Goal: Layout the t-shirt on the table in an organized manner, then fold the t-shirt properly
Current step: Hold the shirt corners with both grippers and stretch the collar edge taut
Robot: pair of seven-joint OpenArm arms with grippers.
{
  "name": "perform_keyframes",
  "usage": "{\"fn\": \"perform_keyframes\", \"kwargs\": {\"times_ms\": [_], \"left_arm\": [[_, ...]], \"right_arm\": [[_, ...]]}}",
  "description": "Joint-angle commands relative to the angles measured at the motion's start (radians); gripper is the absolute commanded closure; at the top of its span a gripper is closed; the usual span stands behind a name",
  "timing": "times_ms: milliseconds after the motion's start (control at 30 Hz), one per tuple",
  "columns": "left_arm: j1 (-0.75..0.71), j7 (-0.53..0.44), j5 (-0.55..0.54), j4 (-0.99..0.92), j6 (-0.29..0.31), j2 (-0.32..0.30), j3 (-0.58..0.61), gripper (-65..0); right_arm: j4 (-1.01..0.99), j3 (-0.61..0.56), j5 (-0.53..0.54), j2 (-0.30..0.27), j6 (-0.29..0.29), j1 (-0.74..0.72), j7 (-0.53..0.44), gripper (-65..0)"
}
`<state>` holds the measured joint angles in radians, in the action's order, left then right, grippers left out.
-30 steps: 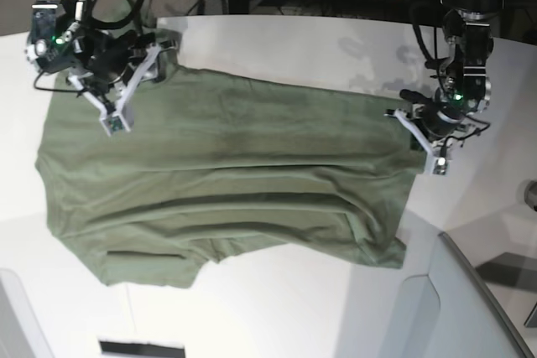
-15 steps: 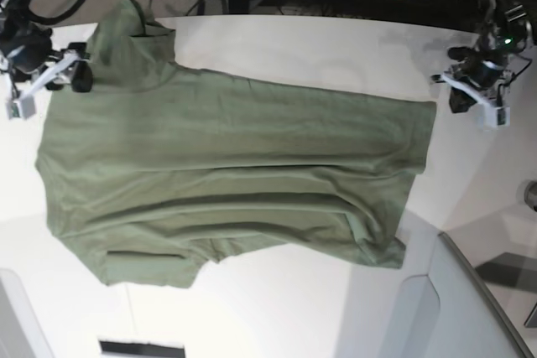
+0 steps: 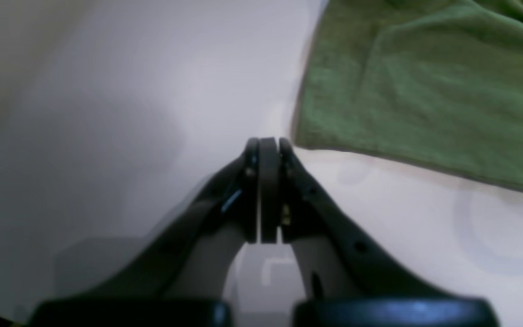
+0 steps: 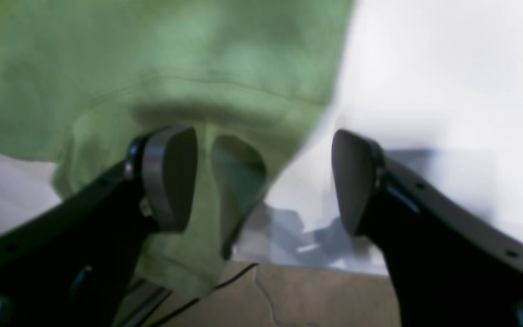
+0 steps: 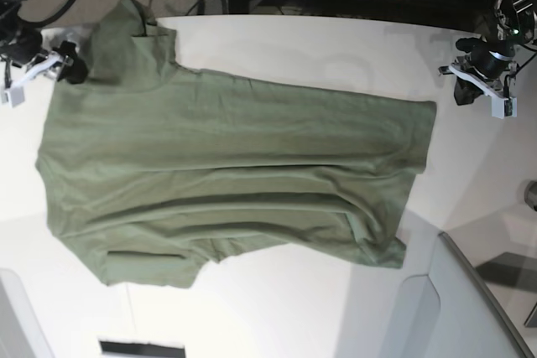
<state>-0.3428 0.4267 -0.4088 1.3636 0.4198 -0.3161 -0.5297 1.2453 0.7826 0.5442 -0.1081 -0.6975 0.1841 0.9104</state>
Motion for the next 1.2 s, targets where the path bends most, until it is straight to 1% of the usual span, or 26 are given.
{"fn": "perform_keyframes", "kwargs": {"times_ms": [0,100,167,200,267,333,433,500,567,633,800,933,1067,1167], "left_arm": [[0.001,-0.021,-0.011,0.012,0.003,-0.018,-0.008,0.0],[0.001,-0.021,-0.011,0.012,0.004,-0.018,-0.010,-10.5],[0.003,-0.021,-0.011,0.010,0.004,-0.018,-0.010,-15.8],[0.004,-0.021,-0.011,0.010,0.004,-0.018,-0.010,-17.4],[0.006,-0.021,-0.012,0.003,0.006,-0.018,-0.010,-20.1],[0.014,-0.021,-0.020,-0.026,0.006,-0.018,-0.010,-23.4],[0.015,-0.021,-0.112,-0.077,0.006,-0.025,-0.011,-30.8],[0.014,-0.021,-0.195,-0.108,0.006,-0.050,-0.010,-35.7],[0.014,-0.021,-0.253,-0.145,0.006,-0.062,-0.010,-38.7],[0.014,-0.024,-0.278,-0.172,0.008,-0.065,-0.010,-40.8],[0.015,-0.025,-0.276,-0.186,0.008,-0.059,-0.007,-45.1],[0.041,-0.025,-0.276,-0.189,0.008,-0.051,0.003,-45.1],[0.063,-0.024,-0.276,-0.212,0.008,-0.030,0.004,-44.3],[0.087,-0.024,-0.275,-0.221,0.008,-0.022,0.073,-44.3]], "right_arm": [[-0.002,0.001,-0.005,-0.017,-0.001,-0.004,0.006,-43.2],[-0.009,-0.005,-0.003,-0.015,-0.001,-0.013,0.008,-43.1],[-0.012,-0.005,-0.003,-0.014,-0.001,-0.015,0.011,-42.9],[-0.014,-0.005,-0.003,-0.014,-0.001,-0.016,0.011,-41.6],[-0.014,-0.005,-0.003,-0.014,-0.001,-0.016,0.013,-35.0],[-0.016,-0.005,-0.003,-0.014,-0.001,-0.013,0.013,-27.0],[-0.016,-0.007,-0.005,-0.014,-0.001,-0.011,0.013,-18.0],[-0.016,-0.007,-0.008,-0.014,-0.001,-0.011,0.013,-8.9],[-0.029,-0.007,-0.005,-0.014,-0.001,-0.011,0.013,0.0],[-0.062,-0.005,-0.005,-0.017,-0.001,-0.016,0.013,-0.6],[-0.098,-0.007,-0.005,-0.017,-0.001,-0.016,0.013,-0.5],[-0.095,-0.007,-0.005,-0.017,-0.001,-0.016,0.013,-0.5],[-0.095,-0.009,-0.005,-0.017,-0.001,-0.016,0.013,-0.5],[-0.095,-0.009,-0.005,-0.017,-0.001,-0.016,0.013,-0.5]]}}
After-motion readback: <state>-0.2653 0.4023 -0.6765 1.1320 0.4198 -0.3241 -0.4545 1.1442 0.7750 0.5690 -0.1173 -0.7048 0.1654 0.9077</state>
